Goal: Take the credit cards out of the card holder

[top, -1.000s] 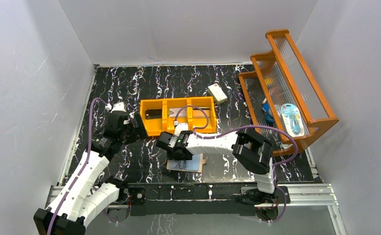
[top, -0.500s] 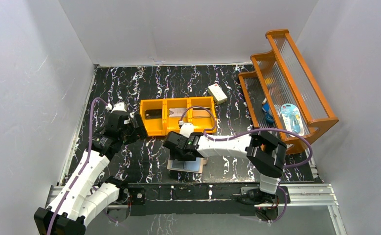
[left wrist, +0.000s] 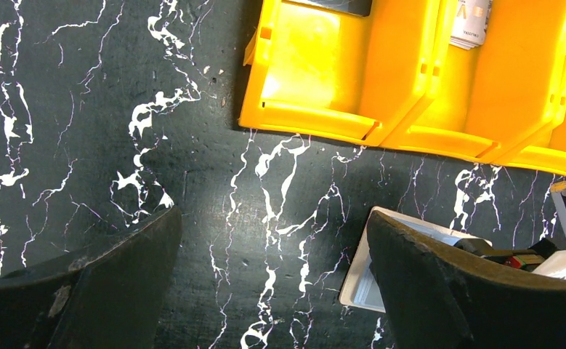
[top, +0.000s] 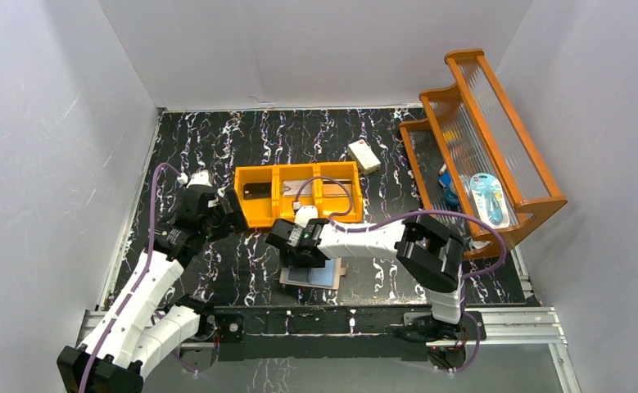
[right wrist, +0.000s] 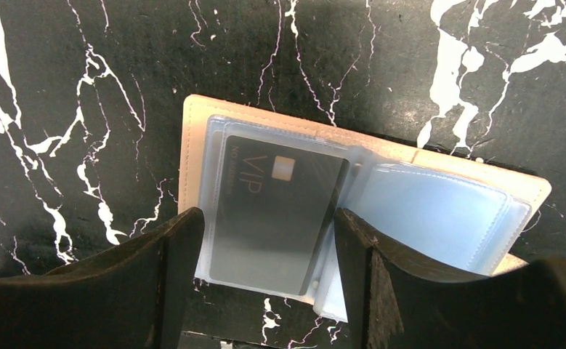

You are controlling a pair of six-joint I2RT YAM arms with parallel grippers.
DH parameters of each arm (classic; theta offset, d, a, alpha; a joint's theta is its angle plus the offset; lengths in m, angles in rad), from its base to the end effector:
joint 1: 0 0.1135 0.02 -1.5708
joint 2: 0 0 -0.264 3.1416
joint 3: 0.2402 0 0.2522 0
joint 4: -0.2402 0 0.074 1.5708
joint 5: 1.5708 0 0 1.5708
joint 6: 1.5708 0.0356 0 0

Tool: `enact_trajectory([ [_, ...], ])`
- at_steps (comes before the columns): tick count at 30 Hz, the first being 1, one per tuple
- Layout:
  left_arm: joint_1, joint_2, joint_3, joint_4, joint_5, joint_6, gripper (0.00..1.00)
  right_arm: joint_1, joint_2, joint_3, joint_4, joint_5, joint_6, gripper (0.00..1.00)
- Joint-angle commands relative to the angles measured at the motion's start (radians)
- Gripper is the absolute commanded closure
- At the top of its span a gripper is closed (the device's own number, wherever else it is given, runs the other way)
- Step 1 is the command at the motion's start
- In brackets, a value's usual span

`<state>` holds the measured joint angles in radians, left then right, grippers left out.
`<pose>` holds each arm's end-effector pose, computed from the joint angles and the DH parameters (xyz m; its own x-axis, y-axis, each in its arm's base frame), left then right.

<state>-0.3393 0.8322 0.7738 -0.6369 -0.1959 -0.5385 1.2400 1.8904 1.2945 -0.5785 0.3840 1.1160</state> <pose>0.1663 -0.0514 0.2845 -0.6137 -0.3168 -0.7231 -0.1505 0.9461 -0.2867 0.1363 0.3557 0.1776 -0.8772 0.0102 -0.4801 -0.0954 0.9761 0.1950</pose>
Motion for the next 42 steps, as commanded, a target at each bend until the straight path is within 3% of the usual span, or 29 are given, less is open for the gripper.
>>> enact_trajectory([
  [1, 0.005, -0.012, -0.007, -0.008, -0.022, 0.005, 0.02, 0.007, 0.033, 0.045, -0.075, 0.031, 0.016, 0.28],
  [8, 0.005, -0.01, -0.007, -0.01, -0.022, 0.005, 0.02, -0.002, 0.017, -0.057, 0.006, -0.02, 0.041, 0.41],
  [19, 0.005, -0.005, -0.015, 0.016, 0.055, 0.024, 0.03, -0.056, -0.157, -0.338, 0.366, -0.159, 0.076, 0.44],
  [24, 0.005, 0.005, -0.038, 0.069, 0.294, 0.041, 0.06, -0.082, -0.218, -0.442, 0.495, -0.219, 0.116, 0.43],
  [30, 0.005, 0.036, -0.139, 0.216, 0.698, -0.075, 0.14, -0.091, -0.23, -0.471, 0.514, -0.222, 0.14, 0.43],
  [33, -0.004, 0.072, -0.21, 0.297, 0.812, -0.153, 0.18, -0.094, -0.23, -0.471, 0.51, -0.222, 0.146, 0.43],
  [42, -0.179, 0.207, -0.251, 0.37, 0.745, -0.17, 0.26, -0.097, -0.238, -0.484, 0.508, -0.218, 0.157, 0.43],
])
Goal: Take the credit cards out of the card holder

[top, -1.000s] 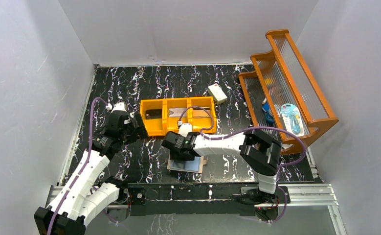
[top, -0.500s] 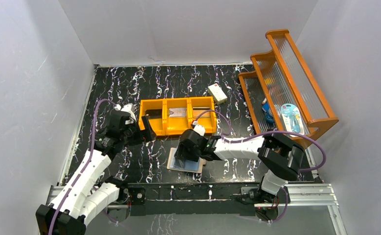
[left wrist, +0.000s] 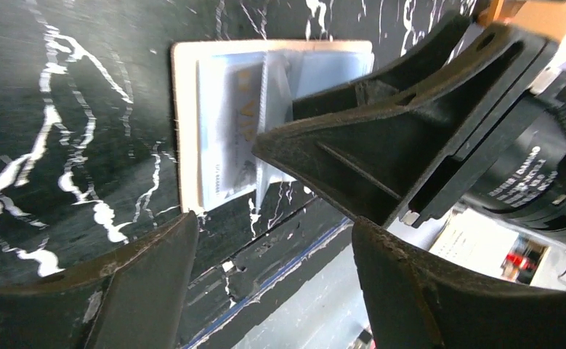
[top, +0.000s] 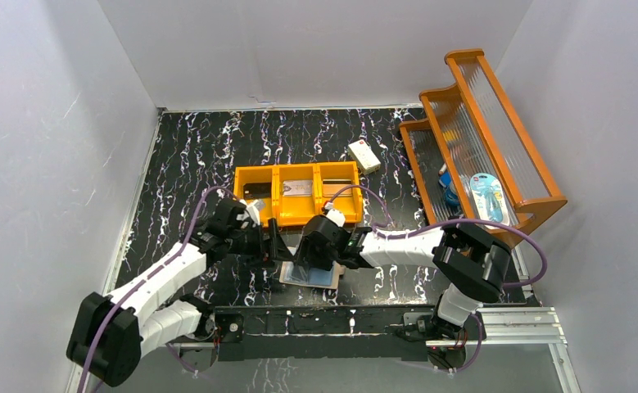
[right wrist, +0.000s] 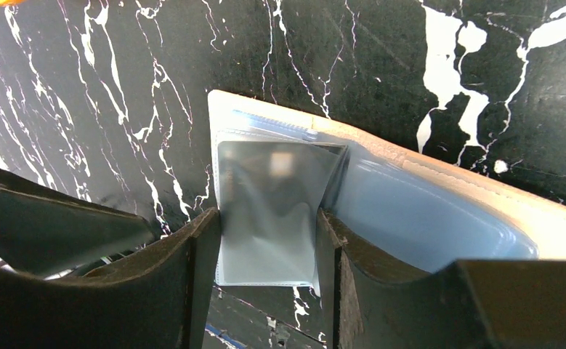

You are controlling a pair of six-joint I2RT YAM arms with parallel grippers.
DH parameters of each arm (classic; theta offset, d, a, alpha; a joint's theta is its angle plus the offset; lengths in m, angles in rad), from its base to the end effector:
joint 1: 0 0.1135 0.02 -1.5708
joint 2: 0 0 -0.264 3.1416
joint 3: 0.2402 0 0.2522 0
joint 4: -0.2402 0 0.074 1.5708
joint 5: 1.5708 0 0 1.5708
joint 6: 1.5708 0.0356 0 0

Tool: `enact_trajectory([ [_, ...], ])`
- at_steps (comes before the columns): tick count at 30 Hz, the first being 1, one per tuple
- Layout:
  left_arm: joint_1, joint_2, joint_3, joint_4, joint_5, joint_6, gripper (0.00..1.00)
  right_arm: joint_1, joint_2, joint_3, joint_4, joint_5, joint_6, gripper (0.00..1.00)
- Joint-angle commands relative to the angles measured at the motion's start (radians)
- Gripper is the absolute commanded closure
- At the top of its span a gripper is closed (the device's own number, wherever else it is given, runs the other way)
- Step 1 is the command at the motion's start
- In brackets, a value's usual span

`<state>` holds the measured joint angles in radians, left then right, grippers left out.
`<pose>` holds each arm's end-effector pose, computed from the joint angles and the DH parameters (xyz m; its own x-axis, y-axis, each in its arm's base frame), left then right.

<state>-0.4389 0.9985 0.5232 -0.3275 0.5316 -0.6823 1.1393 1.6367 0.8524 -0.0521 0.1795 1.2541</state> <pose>0.1689 -0.0992 0.2014 -0.9374 -0.1604 -0.3092 0.1211 0.6822 -0.7211 0.1422 0.2937 0.1655 -0.8984 0.2844 -0.3346 0.0322 0.8027 0.5955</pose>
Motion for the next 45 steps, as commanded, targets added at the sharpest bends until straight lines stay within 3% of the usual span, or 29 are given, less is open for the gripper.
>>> enact_trajectory([
  [1, -0.103, 0.051, -0.002, 0.071, 0.0, -0.033, 0.27, 0.002, 0.014, -0.044, -0.017, -0.012, 0.019, 0.43],
  [6, -0.163, 0.079, -0.038, 0.122, -0.052, -0.054, 0.4, -0.003, 0.015, -0.047, -0.014, -0.022, 0.019, 0.43],
  [11, -0.172, 0.093, -0.072, 0.185, -0.078, -0.06, 0.53, -0.006, 0.017, -0.053, -0.005, -0.029, 0.019, 0.42],
  [18, -0.198, 0.128, -0.075, 0.246, -0.119, -0.057, 0.63, -0.01, 0.013, -0.057, -0.004, -0.036, 0.019, 0.42],
  [26, -0.219, 0.141, -0.076, 0.293, -0.152, -0.055, 0.84, -0.012, 0.01, -0.061, 0.008, -0.045, 0.02, 0.42],
  [32, -0.229, 0.171, -0.086, 0.302, -0.13, -0.043, 0.89, -0.022, -0.011, -0.064, 0.022, -0.058, 0.01, 0.4],
  [36, -0.243, 0.214, -0.071, 0.314, -0.071, -0.014, 0.89, -0.026, -0.037, -0.062, 0.035, -0.057, -0.008, 0.34],
  [45, -0.251, 0.201, -0.065, 0.274, -0.148, -0.038, 0.91, -0.027, -0.15, -0.027, -0.087, 0.047, -0.036, 0.25],
])
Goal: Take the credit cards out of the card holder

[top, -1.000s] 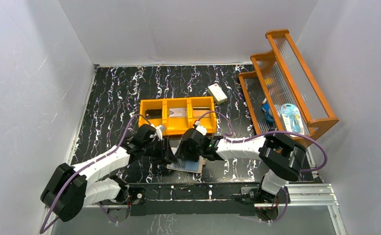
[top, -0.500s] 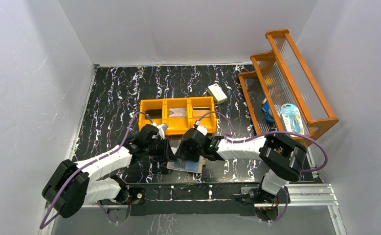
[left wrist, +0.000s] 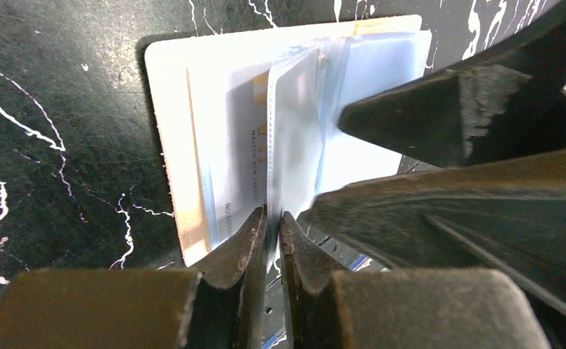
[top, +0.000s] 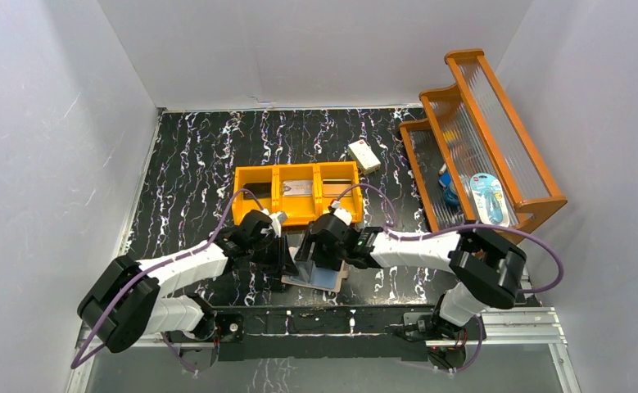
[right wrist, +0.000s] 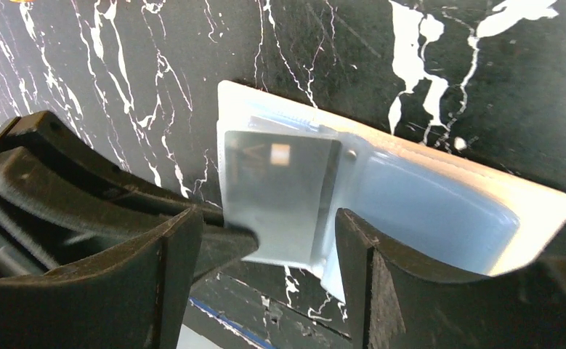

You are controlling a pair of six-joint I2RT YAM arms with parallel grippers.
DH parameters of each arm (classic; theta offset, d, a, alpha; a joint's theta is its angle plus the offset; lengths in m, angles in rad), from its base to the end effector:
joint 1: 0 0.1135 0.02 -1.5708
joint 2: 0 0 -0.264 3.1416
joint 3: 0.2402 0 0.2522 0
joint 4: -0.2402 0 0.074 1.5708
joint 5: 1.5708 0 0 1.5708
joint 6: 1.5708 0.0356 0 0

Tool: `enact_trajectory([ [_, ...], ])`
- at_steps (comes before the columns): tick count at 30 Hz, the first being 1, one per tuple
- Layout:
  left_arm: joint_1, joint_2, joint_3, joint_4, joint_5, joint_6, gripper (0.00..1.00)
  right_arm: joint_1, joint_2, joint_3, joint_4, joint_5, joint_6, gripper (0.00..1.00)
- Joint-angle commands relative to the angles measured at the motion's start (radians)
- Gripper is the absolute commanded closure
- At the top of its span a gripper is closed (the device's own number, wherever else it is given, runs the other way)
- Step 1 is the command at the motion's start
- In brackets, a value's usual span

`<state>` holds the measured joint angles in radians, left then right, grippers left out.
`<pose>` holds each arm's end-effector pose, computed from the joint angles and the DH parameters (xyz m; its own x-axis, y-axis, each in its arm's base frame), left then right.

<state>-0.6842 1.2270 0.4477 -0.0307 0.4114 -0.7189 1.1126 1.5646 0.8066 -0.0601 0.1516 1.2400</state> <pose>0.1622 -0.1507 0.1554 -0.9446 -0.0085 -0.3281 0.2271 0.7048 -0.6720 0.1429 0.2776 0.1730 -0.9002 0.2885 -0.3263 0.0322 0.7912 0.6107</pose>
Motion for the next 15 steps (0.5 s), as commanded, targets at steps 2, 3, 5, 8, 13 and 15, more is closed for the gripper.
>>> enact_trajectory([
  [2, -0.007, -0.034, 0.013, -0.03, -0.035, -0.001, 0.9, -0.001, -0.103, 0.01, -0.096, 0.1, -0.016, 0.24],
  [3, -0.007, -0.036, 0.015, -0.034, -0.034, 0.0, 0.9, 0.0, -0.113, 0.004, -0.098, 0.108, -0.011, 0.24],
  [5, -0.008, -0.037, 0.023, -0.037, -0.028, 0.005, 0.88, 0.0, -0.132, -0.013, -0.098, 0.119, 0.003, 0.24],
  [8, -0.008, -0.035, 0.037, -0.038, -0.008, 0.013, 0.83, 0.0, -0.154, -0.036, -0.108, 0.14, 0.026, 0.24],
  [13, -0.02, -0.034, 0.074, -0.038, 0.044, 0.034, 0.75, 0.0, -0.184, -0.064, -0.137, 0.18, 0.066, 0.24],
  [15, -0.029, -0.034, 0.092, -0.038, 0.053, 0.04, 0.72, 0.0, -0.198, -0.075, -0.145, 0.195, 0.085, 0.24],
])
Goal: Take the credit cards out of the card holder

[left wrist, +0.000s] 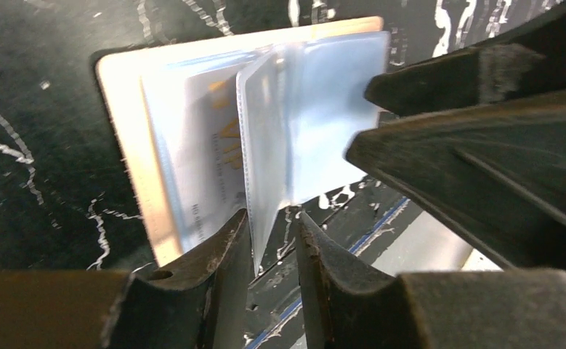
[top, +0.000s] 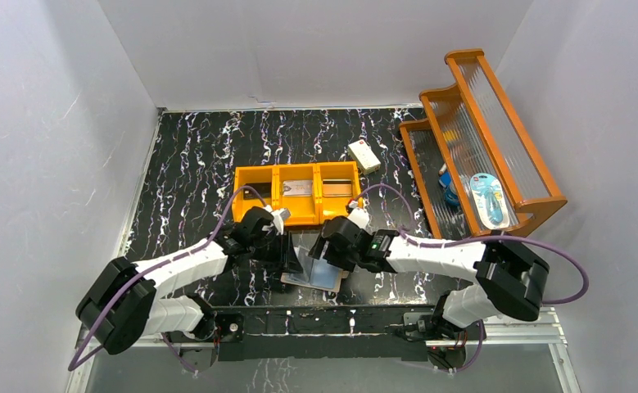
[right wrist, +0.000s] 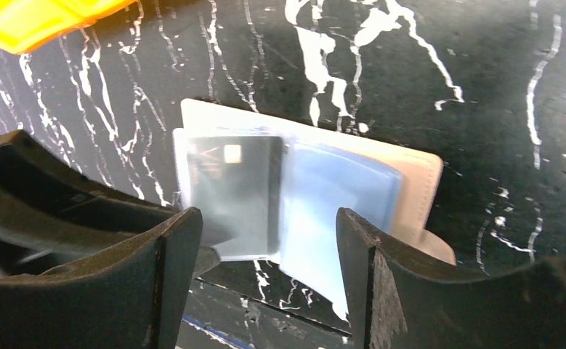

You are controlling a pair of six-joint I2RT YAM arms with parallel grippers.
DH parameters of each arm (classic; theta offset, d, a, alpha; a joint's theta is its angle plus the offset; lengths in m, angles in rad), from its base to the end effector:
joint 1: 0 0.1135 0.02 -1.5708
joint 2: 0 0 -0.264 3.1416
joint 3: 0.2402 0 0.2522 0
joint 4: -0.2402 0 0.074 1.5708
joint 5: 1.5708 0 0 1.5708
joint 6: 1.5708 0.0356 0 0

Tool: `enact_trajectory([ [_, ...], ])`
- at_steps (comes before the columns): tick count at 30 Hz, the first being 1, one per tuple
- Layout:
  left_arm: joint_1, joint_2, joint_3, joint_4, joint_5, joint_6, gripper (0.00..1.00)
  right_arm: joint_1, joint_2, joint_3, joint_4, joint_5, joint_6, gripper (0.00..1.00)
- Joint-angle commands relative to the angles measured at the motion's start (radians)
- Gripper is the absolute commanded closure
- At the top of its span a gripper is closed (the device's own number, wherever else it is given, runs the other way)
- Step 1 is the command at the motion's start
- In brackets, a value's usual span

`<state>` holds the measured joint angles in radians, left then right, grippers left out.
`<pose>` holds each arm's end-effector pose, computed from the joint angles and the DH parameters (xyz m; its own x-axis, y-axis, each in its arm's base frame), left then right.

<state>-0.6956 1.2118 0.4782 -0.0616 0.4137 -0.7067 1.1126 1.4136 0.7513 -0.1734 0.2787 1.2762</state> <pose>0.1628 -0.1545 0.1651 -0.9382 0.0087 -0.3461 0.2547 0.6945 -0.6729 0.1332 0.2480 0.1906 -0.8423 0.3721 -0.3900 0.0873 0.8081 0.5825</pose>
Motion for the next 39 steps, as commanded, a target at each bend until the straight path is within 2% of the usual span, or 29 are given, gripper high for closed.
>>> enact_trajectory([
  [1, -0.024, -0.019, 0.068, -0.007, 0.053, 0.03, 0.71, 0.0, -0.054, -0.023, -0.036, 0.075, 0.056, 0.24],
  [13, -0.14, 0.048, 0.161, -0.008, 0.075, 0.047, 0.65, -0.001, -0.249, -0.163, -0.017, 0.196, 0.165, 0.24],
  [20, -0.163, 0.052, 0.159, -0.016, 0.075, 0.048, 0.62, 0.0, -0.33, -0.198, -0.043, 0.231, 0.206, 0.25],
  [26, -0.166, -0.04, 0.143, -0.074, -0.023, 0.051, 0.6, 0.0, -0.352, -0.198, -0.01, 0.205, 0.161, 0.27],
  [32, -0.166, -0.107, 0.147, -0.204, -0.238, 0.03, 0.59, 0.0, -0.33, -0.157, 0.039, 0.134, 0.058, 0.36],
  [36, -0.166, -0.123, 0.153, -0.261, -0.325, 0.002, 0.54, 0.0, -0.289, -0.116, 0.029, 0.085, 0.012, 0.4],
  [37, -0.166, -0.113, 0.162, -0.285, -0.364, -0.018, 0.49, 0.0, -0.256, -0.1, 0.015, 0.054, 0.012, 0.41],
  [39, -0.165, -0.101, 0.175, -0.287, -0.366, -0.034, 0.47, 0.0, -0.217, -0.11, 0.065, -0.006, -0.004, 0.42],
])
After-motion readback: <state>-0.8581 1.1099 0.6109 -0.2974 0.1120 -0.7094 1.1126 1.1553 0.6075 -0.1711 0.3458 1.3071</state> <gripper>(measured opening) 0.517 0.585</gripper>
